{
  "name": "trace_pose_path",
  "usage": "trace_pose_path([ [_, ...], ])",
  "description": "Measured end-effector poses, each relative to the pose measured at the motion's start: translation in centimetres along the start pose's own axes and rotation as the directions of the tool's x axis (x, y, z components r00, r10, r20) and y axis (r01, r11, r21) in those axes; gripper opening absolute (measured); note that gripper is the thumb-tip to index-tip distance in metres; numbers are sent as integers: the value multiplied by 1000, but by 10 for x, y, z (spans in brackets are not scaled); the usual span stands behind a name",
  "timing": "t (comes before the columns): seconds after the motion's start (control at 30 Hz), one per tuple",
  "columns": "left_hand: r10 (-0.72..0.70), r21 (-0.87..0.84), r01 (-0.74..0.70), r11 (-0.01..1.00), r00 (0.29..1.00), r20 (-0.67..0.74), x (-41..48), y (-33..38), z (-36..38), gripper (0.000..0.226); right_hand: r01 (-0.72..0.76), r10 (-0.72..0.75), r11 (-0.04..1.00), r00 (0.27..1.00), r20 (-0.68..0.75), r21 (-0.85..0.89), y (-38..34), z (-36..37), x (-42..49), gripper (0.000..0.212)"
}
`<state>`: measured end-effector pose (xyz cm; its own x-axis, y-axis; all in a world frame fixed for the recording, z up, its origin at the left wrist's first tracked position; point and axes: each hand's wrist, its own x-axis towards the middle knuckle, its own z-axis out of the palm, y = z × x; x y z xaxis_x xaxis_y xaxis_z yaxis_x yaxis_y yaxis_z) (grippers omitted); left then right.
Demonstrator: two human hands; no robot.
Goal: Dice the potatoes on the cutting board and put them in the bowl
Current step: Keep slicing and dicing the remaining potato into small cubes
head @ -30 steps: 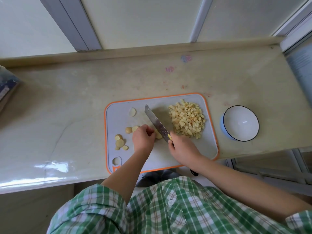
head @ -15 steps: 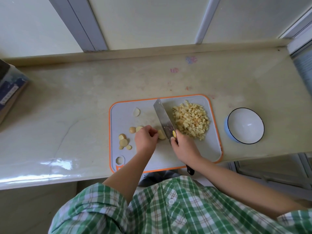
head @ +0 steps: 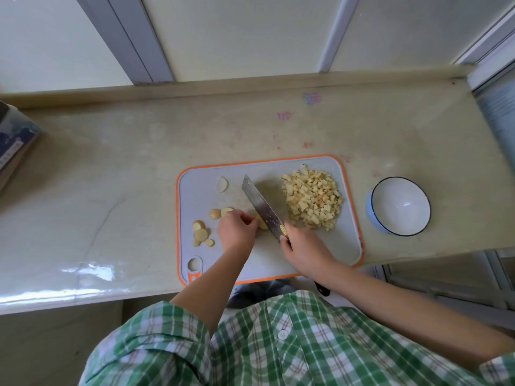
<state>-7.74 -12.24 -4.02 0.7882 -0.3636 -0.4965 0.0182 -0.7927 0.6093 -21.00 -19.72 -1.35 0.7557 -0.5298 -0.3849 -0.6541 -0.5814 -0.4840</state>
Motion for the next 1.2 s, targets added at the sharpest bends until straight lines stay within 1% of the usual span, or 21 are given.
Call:
trace_pose_path([
  [0.13, -10, -28, 10, 1000, 1000, 12, 2, -2, 1, 11, 2, -2, 1000, 1000, -3, 9, -2, 4, 0, 15],
  [0.47, 0, -22, 0, 1000, 999, 36, 2, -1, -1, 13, -8, 8, 1000, 1000, -15, 7, -4, 11, 5, 12],
  [0.63, 3, 21, -4, 1000, 999, 45, 1, 0, -4, 11, -53, 59, 993, 997, -53, 110, 0, 7, 5, 18],
  [0.7, 15, 36, -17, 999, 999, 42, -1, 0, -5, 7, -40, 49, 991, 996, -70, 130, 0, 3, 4, 21],
  [0.77, 23, 40, -24, 999, 999, 39, -1, -1, -5, 4, -2, 8, 995, 998, -65, 98, -2, 0, 2, 21],
  [0.87, 21, 44, -23, 999, 999, 36, -1, 0, -5, 7, 29, -27, 998, 999, -37, 55, -4, 1, 0, 19],
  [0.97, 12, 42, -13, 999, 999, 37, -1, 0, -5, 12, 32, -31, 999, 999, -34, 33, -5, 4, -1, 17],
  [1.2, 12, 33, -13, 999, 999, 33, 3, -2, -3, 11, 20, -20, 1000, 1000, -9, 17, -6, 13, 1, 14],
])
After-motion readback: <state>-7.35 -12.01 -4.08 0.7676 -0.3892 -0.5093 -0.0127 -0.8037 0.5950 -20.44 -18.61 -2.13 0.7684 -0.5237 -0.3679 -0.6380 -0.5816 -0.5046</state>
